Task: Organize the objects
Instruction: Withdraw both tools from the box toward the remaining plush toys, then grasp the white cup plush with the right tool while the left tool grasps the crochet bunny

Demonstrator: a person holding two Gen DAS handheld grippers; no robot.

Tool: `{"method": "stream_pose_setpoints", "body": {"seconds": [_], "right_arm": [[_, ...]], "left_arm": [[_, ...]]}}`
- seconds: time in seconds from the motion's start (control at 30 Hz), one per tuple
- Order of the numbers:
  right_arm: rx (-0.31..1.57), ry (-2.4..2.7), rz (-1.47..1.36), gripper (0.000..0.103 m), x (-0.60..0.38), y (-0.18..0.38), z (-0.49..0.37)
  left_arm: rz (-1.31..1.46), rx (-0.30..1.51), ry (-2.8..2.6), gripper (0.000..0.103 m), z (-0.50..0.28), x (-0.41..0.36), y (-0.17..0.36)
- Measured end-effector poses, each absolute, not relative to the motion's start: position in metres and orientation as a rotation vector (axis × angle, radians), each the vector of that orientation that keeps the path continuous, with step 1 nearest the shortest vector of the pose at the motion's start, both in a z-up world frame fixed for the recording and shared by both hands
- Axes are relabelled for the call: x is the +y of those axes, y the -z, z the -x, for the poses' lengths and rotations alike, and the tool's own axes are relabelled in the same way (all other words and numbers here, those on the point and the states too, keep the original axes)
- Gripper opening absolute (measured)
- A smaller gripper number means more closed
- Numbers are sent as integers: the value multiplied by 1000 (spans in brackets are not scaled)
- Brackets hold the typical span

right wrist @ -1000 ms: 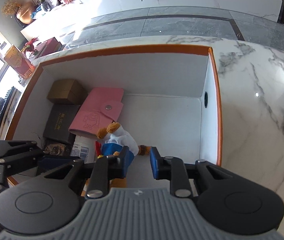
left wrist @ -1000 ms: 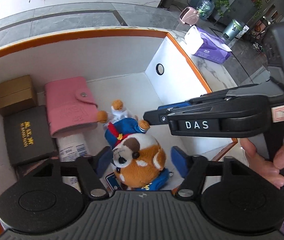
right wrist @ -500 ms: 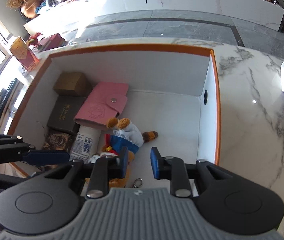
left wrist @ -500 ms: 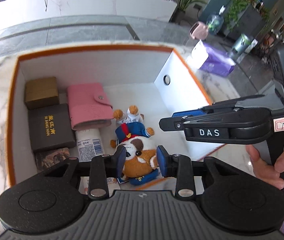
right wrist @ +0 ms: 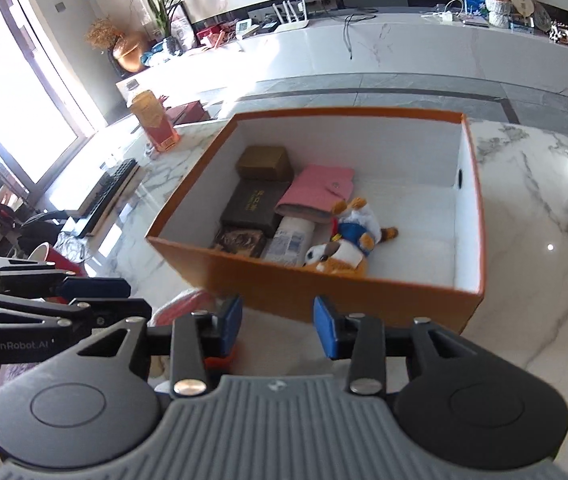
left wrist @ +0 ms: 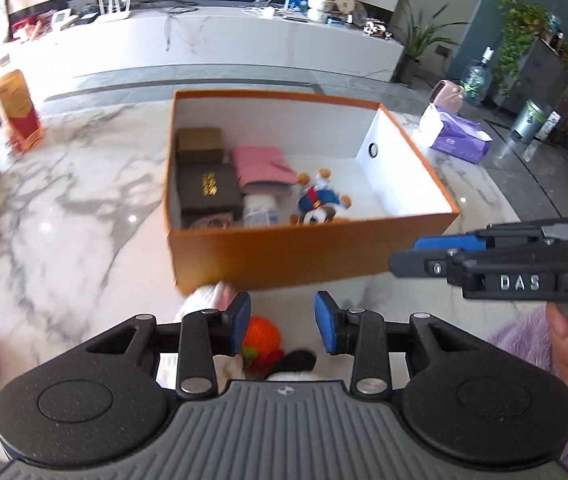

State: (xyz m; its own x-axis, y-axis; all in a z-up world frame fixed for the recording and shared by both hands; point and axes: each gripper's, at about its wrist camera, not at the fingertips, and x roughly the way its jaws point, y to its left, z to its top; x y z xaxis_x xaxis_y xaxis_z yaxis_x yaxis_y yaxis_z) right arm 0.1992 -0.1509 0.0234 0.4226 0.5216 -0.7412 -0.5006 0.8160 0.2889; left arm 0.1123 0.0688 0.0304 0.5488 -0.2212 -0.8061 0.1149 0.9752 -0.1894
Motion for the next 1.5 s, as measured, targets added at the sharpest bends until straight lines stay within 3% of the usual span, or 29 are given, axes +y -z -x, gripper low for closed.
{"method": "stream_pose_setpoints", "body": {"seconds": [0.13, 0.4, 0.57, 0.73, 0.97, 1.33, 1.5], "right_arm": [[982, -686, 14, 44, -136, -7, -173], [1042, -737, 119, 48, -102, 21, -130], [1057, -766, 180, 55, -88, 30, -119], [1072, -788, 230, 60, -76, 39, -113], [1049, -777, 315, 79, -59, 49, -112], [1071, -726, 347, 80, -47, 69, -124], [1079, -713, 312, 74, -56, 65, -125]], "left_arm": [[169, 984, 163, 46, -90, 78, -20], [128, 1005, 81, 47, -57, 86, 1], [134, 1006, 85, 54, -46, 91, 6], [104, 1007, 65, 55, -41, 91, 7], [115, 1000, 76, 55, -38, 99, 8], [81, 999, 87, 56, -45, 94, 11], [9, 987, 100, 58, -53, 88, 9]]}}
